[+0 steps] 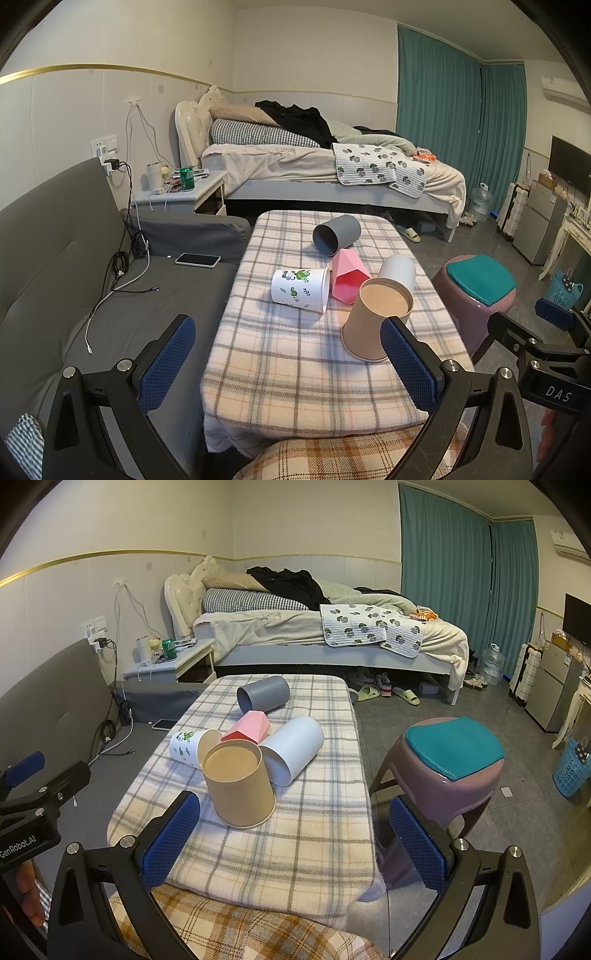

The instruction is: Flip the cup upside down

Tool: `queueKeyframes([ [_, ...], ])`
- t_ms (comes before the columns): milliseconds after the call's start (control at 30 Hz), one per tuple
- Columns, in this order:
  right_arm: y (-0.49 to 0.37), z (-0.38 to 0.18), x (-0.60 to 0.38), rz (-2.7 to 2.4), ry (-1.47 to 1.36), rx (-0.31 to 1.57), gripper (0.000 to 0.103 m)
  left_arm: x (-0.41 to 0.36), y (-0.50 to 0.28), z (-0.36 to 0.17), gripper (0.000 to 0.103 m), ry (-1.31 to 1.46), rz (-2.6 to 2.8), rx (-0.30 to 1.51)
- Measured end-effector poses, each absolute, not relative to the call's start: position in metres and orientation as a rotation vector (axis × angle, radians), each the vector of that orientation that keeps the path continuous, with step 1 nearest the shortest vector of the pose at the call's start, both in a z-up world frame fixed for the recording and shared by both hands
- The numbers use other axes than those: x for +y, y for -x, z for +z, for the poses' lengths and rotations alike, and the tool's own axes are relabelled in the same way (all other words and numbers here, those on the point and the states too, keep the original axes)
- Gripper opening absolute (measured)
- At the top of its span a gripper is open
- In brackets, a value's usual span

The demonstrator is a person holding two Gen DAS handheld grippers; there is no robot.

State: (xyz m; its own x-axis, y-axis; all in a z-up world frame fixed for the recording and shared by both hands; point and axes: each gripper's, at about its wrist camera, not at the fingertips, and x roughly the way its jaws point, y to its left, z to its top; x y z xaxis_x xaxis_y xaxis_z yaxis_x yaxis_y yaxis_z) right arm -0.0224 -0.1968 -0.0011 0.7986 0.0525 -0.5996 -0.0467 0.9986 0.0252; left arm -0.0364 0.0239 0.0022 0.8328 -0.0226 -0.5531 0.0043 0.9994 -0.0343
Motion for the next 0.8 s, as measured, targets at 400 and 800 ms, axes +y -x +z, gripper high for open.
queueKeyframes([
  [400,0.0226,-0.0009,-0.1965,0.054,-0.008,0.643,0.103,0.0285,0.0379,-0.0010,0.103,0.031,-0.006,0.586],
  [800,0.0216,-0.0048,-0.1955,0.056,-0.004,0.649,0.103,0.0315,0.0370,-0.0030,0.103,0.025,0.000,0.595],
])
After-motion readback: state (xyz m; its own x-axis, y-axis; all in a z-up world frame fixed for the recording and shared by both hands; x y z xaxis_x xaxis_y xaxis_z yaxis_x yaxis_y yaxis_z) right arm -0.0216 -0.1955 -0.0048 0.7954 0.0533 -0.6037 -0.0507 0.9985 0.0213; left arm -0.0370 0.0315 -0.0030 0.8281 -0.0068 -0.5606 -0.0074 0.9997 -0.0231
